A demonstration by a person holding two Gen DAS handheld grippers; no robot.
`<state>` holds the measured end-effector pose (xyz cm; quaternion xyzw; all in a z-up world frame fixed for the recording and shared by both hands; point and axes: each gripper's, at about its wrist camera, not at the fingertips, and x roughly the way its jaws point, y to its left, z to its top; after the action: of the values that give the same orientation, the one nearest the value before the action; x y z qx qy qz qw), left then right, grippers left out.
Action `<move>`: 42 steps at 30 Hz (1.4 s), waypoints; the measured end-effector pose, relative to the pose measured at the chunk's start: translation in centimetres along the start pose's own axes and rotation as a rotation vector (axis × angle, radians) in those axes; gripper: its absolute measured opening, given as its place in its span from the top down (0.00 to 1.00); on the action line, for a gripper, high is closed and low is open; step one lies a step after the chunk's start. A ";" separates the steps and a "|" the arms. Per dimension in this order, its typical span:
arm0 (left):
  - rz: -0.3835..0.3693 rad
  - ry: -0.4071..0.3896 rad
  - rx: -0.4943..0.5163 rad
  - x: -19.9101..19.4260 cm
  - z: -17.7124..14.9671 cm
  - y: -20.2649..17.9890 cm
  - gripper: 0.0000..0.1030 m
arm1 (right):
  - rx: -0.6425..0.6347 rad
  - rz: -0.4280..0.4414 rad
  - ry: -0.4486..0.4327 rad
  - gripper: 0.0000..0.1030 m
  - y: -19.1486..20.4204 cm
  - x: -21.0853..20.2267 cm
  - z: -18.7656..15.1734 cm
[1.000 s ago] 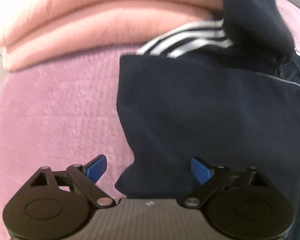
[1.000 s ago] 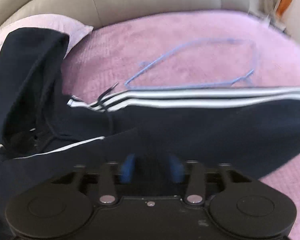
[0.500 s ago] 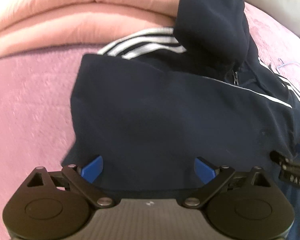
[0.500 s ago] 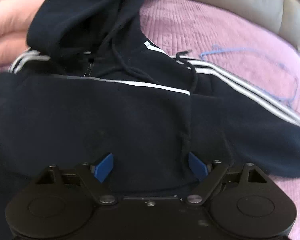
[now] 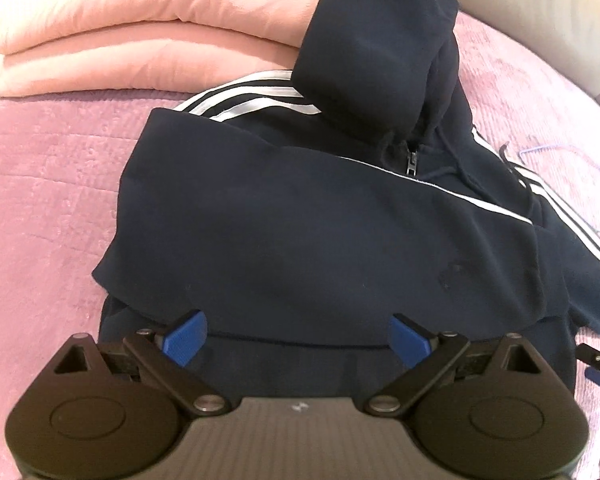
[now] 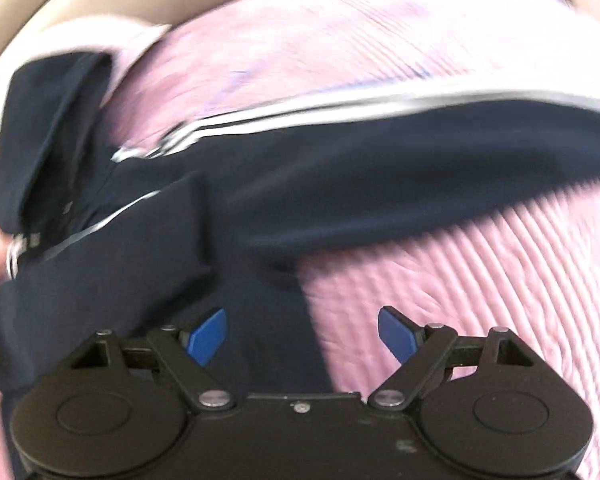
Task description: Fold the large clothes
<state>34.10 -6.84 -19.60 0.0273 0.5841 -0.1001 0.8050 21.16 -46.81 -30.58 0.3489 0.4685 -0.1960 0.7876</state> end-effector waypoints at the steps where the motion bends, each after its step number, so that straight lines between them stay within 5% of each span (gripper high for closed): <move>1: 0.014 0.001 0.004 -0.2 0.0 -0.4 0.05 | 0.059 0.024 0.008 0.04 -1.4 -0.3 0.3; 3: 0.024 -0.002 0.002 -0.3 -0.2 -1.0 0.05 | 0.139 0.066 -0.034 0.04 -3.8 -1.6 1.0; 8: -0.018 0.022 0.018 0.4 -0.4 -1.6 0.05 | 0.286 -0.026 -0.147 0.04 -9.6 -2.6 3.3; 16: 0.005 0.051 0.076 3.1 -0.7 -0.6 0.05 | 0.675 0.238 -0.429 0.04 -18.9 -1.0 4.3; 17: 0.023 0.052 0.071 3.5 -0.5 -0.1 0.05 | 0.697 0.258 -0.460 0.09 -19.6 -0.9 4.1; 19: 0.053 0.054 0.053 4.2 0.0 1.0 0.06 | 0.731 0.201 -0.500 0.45 -20.3 -1.0 3.7; 20: 0.054 0.059 0.036 4.5 0.2 1.5 0.06 | 0.736 0.148 -0.503 0.79 -20.3 -1.0 3.5; 21: 0.046 0.065 0.019 4.6 0.5 2.0 0.07 | 0.738 0.120 -0.511 0.88 -20.2 -0.7 3.3; 25: -0.005 0.065 -0.012 4.6 1.4 2.9 0.08 | 0.685 0.130 -0.634 0.88 -17.8 -2.1 3.1; 28: -0.026 0.036 -0.008 3.6 1.9 3.4 0.08 | 0.416 0.120 -0.766 0.88 -11.5 -6.1 4.1; 30: -0.037 0.013 -0.010 2.7 2.2 3.6 0.08 | 0.248 0.220 -0.804 0.88 -5.9 -8.4 3.9; 36: -0.041 -0.026 -0.040 1.3 2.5 5.7 0.08 | -0.104 0.502 -0.589 0.89 9.2 -6.8 -0.3; 42: -0.066 -0.047 -0.093 0.9 3.1 7.8 0.08 | -0.240 0.475 -0.264 0.90 16.1 2.4 -6.5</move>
<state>38.81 0.16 -20.03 -0.0317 0.5697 -0.0997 0.8152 28.66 -31.02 -28.84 0.3247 0.2869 0.0069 0.9012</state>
